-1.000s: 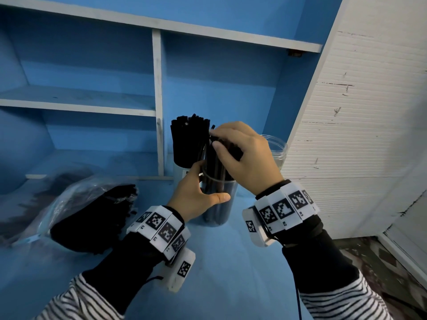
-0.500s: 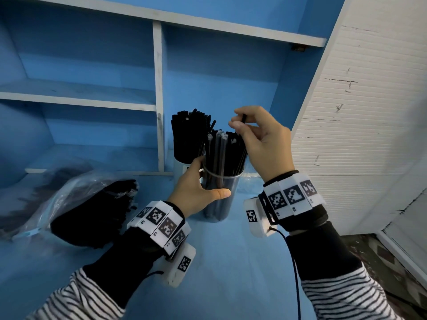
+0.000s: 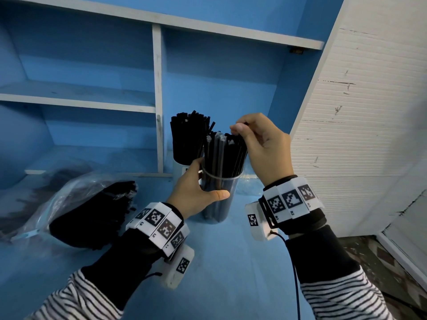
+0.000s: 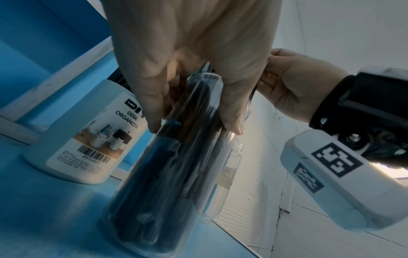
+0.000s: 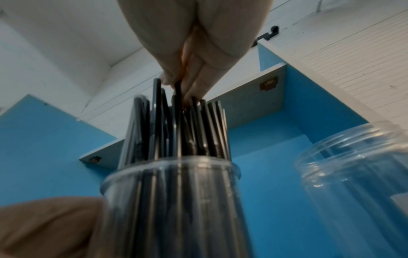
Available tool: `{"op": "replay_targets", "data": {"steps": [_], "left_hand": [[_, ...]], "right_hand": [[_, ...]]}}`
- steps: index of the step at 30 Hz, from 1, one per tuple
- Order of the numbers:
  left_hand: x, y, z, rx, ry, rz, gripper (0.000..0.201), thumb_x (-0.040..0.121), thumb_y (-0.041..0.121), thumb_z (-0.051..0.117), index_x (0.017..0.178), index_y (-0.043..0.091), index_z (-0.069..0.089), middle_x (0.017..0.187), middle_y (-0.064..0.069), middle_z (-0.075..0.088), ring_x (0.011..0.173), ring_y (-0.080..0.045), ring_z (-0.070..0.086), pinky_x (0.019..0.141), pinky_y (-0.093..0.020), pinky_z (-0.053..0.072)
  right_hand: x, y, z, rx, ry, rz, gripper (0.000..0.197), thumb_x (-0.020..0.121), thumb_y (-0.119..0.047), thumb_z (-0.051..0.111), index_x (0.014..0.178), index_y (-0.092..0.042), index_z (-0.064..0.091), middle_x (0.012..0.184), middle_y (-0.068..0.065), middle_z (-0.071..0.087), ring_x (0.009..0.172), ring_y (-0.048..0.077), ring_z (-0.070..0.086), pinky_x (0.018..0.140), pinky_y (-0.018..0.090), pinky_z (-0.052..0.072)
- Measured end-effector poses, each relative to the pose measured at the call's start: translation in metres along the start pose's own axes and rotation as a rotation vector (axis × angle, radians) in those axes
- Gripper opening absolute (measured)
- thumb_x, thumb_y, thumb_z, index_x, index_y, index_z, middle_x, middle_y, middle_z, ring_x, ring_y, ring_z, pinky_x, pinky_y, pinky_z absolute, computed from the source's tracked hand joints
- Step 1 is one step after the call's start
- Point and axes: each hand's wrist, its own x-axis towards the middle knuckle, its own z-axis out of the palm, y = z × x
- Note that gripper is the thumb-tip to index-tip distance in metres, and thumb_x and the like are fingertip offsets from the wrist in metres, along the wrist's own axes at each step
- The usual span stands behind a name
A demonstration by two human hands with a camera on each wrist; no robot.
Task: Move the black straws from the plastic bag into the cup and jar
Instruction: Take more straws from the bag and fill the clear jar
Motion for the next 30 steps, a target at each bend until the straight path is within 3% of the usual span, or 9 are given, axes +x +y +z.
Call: {"op": "replay_targets", "data": {"steps": [4,9,13,15,18,21,24,27,30], "left_hand": [[0.000,0.000,0.000,0.006,-0.003,0.002,0.087,0.064,0.029,0.088,0.136,0.033,0.038,0.127,0.015,0.056,0.120,-0.009,0.053,0.105,-0.040,0.045],[0.000,0.002,0.000,0.015,0.002,0.000,0.086,0.066,0.026,0.088,0.136,0.032,0.038,0.128,0.014,0.055,0.120,-0.010,0.052,0.106,-0.039,0.044],[0.000,0.002,0.001,-0.004,-0.008,-0.013,0.095,0.054,0.042,0.087,0.135,0.032,0.039,0.126,0.015,0.057,0.118,-0.009,0.055,0.103,-0.040,0.046],[-0.001,0.002,0.001,-0.013,-0.008,-0.016,0.100,0.047,0.050,0.083,0.135,0.033,0.039,0.125,0.015,0.058,0.117,-0.009,0.056,0.102,-0.040,0.047],[0.000,0.002,0.000,0.004,-0.007,-0.016,0.096,0.055,0.039,0.088,0.137,0.031,0.039,0.127,0.014,0.057,0.119,-0.010,0.055,0.103,-0.041,0.046],[0.000,0.002,-0.001,0.009,-0.013,-0.020,0.094,0.057,0.037,0.088,0.137,0.031,0.038,0.127,0.014,0.057,0.119,-0.010,0.054,0.104,-0.041,0.045],[0.000,0.002,0.000,0.006,-0.008,-0.012,0.096,0.047,0.050,0.082,0.131,0.036,0.040,0.123,0.017,0.059,0.116,-0.009,0.057,0.101,-0.041,0.048],[0.000,0.003,0.001,0.018,-0.002,-0.008,0.091,0.049,0.047,0.082,0.129,0.034,0.041,0.119,0.017,0.059,0.113,-0.009,0.058,0.100,-0.040,0.048],[-0.001,0.002,0.001,0.022,-0.007,-0.001,0.086,0.057,0.040,0.084,0.131,0.033,0.040,0.120,0.016,0.058,0.114,-0.010,0.056,0.101,-0.041,0.047]], "right_hand": [[0.003,0.001,-0.003,0.001,0.014,-0.008,0.006,0.094,-0.015,0.061,0.089,-0.013,0.063,0.082,0.001,0.071,0.081,0.014,0.070,0.078,0.045,0.055],[0.009,-0.003,-0.004,0.012,0.032,-0.031,0.008,0.091,-0.015,0.064,0.083,-0.016,0.061,0.075,-0.001,0.070,0.075,0.019,0.069,0.073,0.047,0.056],[0.004,0.008,-0.004,-0.141,-0.061,-0.042,0.008,0.090,-0.018,0.066,0.087,-0.012,0.069,0.079,-0.005,0.070,0.077,0.009,0.066,0.078,0.031,0.054],[0.000,0.015,-0.003,-0.179,-0.061,-0.058,0.013,0.092,-0.020,0.063,0.091,-0.012,0.073,0.089,-0.007,0.070,0.086,0.006,0.063,0.084,0.019,0.050],[-0.006,0.018,0.001,-0.174,-0.094,-0.001,0.027,0.100,-0.024,0.048,0.108,-0.013,0.072,0.115,-0.004,0.066,0.110,0.002,0.055,0.096,0.008,0.037],[-0.009,0.009,0.002,-0.040,-0.130,0.071,0.036,0.104,-0.023,0.035,0.134,-0.016,0.054,0.134,-0.013,0.055,0.122,-0.009,0.046,0.104,0.008,0.031],[-0.008,0.000,0.004,-0.035,-0.233,-0.030,0.042,0.105,-0.027,0.033,0.146,-0.019,0.038,0.145,-0.016,0.041,0.135,-0.007,0.034,0.113,0.015,0.026],[-0.009,0.001,0.012,-0.283,-0.385,-0.118,0.048,0.102,-0.039,0.029,0.139,-0.017,0.049,0.144,-0.003,0.050,0.136,0.005,0.040,0.114,0.025,0.032],[-0.010,0.000,0.014,-0.389,-0.354,-0.161,0.053,0.098,-0.045,0.028,0.129,-0.015,0.060,0.132,-0.001,0.061,0.124,0.012,0.055,0.102,0.035,0.045]]}}
